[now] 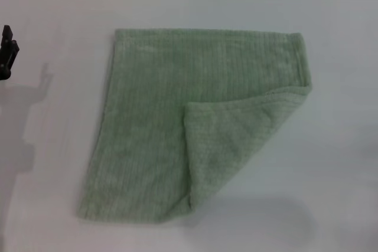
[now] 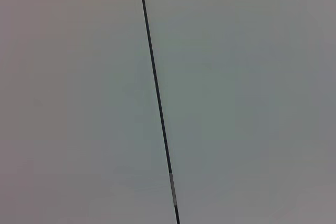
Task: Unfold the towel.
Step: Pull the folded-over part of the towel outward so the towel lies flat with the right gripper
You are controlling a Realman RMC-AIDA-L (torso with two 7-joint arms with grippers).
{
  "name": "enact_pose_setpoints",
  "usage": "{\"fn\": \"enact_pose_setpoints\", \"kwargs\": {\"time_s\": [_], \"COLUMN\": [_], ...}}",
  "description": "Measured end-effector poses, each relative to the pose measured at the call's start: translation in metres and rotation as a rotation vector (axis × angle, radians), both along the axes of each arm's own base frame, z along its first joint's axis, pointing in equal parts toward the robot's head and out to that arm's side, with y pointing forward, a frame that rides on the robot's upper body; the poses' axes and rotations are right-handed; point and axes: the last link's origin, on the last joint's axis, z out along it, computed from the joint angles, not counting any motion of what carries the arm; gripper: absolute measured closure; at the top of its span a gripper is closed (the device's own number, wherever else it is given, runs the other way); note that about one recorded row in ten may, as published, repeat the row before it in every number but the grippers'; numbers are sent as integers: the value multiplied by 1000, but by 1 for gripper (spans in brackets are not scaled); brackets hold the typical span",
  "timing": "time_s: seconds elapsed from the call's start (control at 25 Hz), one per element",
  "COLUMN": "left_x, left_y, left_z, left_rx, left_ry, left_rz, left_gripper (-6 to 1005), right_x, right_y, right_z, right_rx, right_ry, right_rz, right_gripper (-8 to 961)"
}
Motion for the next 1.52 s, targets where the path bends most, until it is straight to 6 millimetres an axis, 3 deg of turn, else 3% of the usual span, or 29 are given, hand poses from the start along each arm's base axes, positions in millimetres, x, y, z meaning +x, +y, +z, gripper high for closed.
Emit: {"fn": "enact_pose_setpoints", "kwargs": {"time_s": [1.52], "left_x": [1], "left_y": [-2], "left_z": [1], "left_rx": [4], "left_ry": [5], "left_rz": [-16], "left_gripper": [298], "right_x": [-2], "right_y": [0], "right_z": [1], "right_rx": [10], "right_ry": [-10], "right_rz": [9], "right_gripper": [150]}}
